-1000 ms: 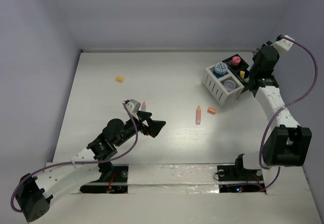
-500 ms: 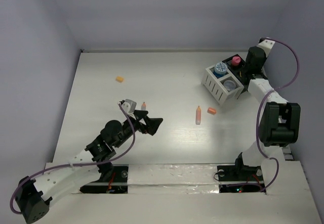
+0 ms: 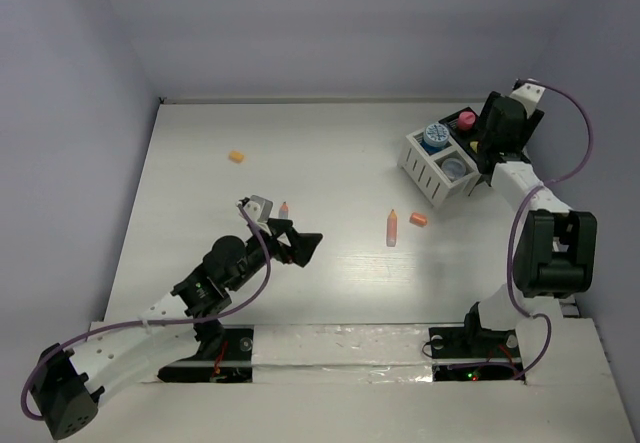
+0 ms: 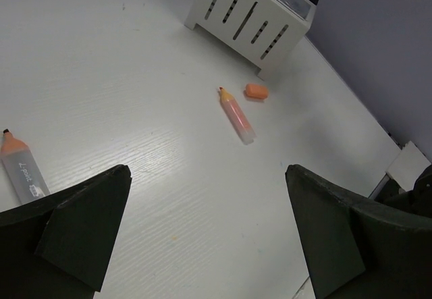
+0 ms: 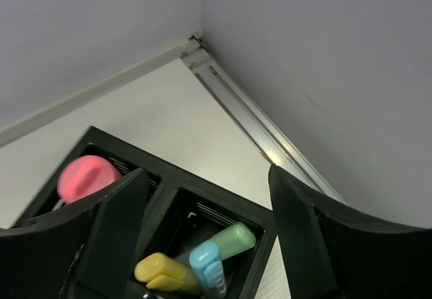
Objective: Sort the stationery into containers
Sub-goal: Place the pen in the storage box.
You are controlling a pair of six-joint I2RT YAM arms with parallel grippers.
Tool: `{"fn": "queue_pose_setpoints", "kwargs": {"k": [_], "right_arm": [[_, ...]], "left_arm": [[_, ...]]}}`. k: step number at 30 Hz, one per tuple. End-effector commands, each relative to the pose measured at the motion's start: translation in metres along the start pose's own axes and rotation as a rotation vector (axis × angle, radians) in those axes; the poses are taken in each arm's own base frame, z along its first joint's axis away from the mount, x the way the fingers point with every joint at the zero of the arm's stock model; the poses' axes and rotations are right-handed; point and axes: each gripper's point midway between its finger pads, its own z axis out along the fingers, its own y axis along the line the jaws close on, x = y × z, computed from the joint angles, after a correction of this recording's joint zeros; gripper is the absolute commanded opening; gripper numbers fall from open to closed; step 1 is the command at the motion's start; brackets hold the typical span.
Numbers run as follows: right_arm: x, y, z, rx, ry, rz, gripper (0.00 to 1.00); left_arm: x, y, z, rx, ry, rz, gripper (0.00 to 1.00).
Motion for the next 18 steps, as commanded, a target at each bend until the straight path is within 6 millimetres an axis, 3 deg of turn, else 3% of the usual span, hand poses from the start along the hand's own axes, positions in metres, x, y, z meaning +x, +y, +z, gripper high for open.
{"fn": "queue_pose_setpoints", "kwargs": {"k": [1,2,3,5,6,9,10,16,18], "right_arm": [[-0.052,0.002,-0.017,-0.050,-0.085,0.110,0.78],[-0.065,0.005,-0.028,-0.075,-0.105,0.125,0.80],[-0.070,0.022,-0.042,-0.118,-0.112,0.122,0.80],[-0.068,0.038,-0.064,-0.173,-0.094,0.113,0.81],[-0.072,0.059,-0.088,-0.252,-0.091,0.125,0.81],[-0.041,0.092,-0.130,-0.399,0.010,0.120,0.82],[-0.014,0.111,-0.151,-0.478,0.086,0.104,0.83],[0.077,0.152,-0.228,-0.745,0.353,-0.020,0.84],[0.093,0.166,-0.249,-0.840,0.407,-0.060,0.84]], "left_arm": [[-0.013,-0.003,0.001,0.005,-0.053,0.002,0.99],[-0.012,-0.003,0.002,0.003,-0.051,-0.001,0.99],[-0.012,-0.003,0.002,0.004,-0.050,-0.001,0.99],[-0.012,-0.003,0.004,0.001,-0.048,-0.003,0.99],[-0.013,-0.003,0.005,-0.003,-0.050,-0.010,0.99],[-0.016,-0.001,0.006,-0.018,-0.056,-0.014,0.99],[-0.016,0.000,0.006,-0.029,-0.058,-0.017,0.99],[-0.022,0.008,0.005,-0.080,-0.082,-0.042,0.99],[-0.026,0.009,0.007,-0.096,-0.091,-0.056,0.99]]}}
